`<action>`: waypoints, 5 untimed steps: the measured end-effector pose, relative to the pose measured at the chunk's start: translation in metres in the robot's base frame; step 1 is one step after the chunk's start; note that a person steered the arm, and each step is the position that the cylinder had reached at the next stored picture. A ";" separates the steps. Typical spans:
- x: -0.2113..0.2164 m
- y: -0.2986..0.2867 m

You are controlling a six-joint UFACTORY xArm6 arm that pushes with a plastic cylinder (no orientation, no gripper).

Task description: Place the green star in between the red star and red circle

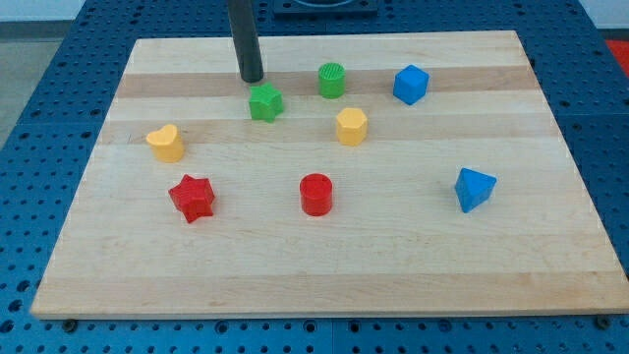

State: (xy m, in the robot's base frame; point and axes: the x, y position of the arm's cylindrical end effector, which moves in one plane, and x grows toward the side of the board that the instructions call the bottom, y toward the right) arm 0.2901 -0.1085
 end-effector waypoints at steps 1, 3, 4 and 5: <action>0.027 -0.001; 0.032 0.012; 0.040 0.028; 0.090 0.028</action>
State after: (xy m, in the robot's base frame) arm 0.3798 -0.0800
